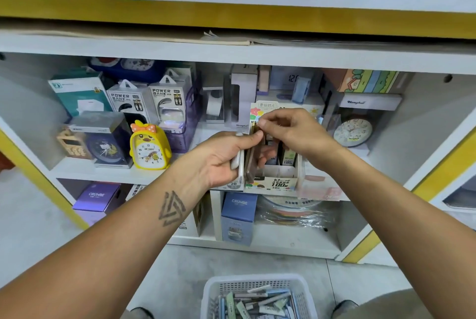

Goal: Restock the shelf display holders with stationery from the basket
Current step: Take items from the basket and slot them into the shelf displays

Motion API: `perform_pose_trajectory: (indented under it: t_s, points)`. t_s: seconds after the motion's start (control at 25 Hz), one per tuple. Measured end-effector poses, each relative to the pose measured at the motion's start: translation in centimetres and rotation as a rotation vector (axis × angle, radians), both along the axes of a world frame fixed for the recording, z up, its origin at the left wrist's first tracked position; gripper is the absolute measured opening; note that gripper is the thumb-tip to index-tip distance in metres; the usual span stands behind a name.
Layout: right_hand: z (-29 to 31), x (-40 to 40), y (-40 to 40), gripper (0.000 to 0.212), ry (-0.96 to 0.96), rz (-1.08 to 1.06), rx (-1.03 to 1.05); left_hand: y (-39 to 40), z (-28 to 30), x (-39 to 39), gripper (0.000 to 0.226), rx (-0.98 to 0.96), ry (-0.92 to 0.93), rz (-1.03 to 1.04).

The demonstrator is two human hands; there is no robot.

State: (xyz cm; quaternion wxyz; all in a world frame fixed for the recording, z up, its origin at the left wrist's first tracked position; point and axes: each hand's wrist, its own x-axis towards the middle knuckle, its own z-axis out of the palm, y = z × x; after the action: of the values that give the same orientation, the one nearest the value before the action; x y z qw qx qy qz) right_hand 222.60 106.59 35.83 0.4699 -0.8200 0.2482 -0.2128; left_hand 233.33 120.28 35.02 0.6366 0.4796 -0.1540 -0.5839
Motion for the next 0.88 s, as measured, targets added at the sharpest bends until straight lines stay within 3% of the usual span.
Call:
perform_pose_trajectory:
  t_s: [0.12, 0.28, 0.44, 0.72, 0.88]
  points:
    - [0.4, -0.3, 0.5, 0.019, -0.006, 0.023, 0.215, -0.4, -0.2, -0.8, 0.029, -0.007, -0.109, 0.002]
    - [1.0, -1.5, -0.6, 0.015, -0.063, 0.016, 0.407, -1.0, -0.4, -1.4, 0.032, -0.023, -0.102, -0.007]
    - [1.3, -2.5, -1.1, 0.017, -0.108, -0.013, 0.401, -1.5, -0.1, -1.6, 0.039, -0.008, -0.079, 0.073]
    - [1.6, -2.0, -1.6, 0.019, -0.122, -0.136, -0.136, -0.2, 0.3, 2.1, 0.018, 0.056, -0.218, 0.428]
    - [0.3, -0.5, -0.2, 0.018, -0.082, -0.062, -0.389, 1.0, 0.5, 2.5, 0.019, 0.041, -0.176, 0.397]
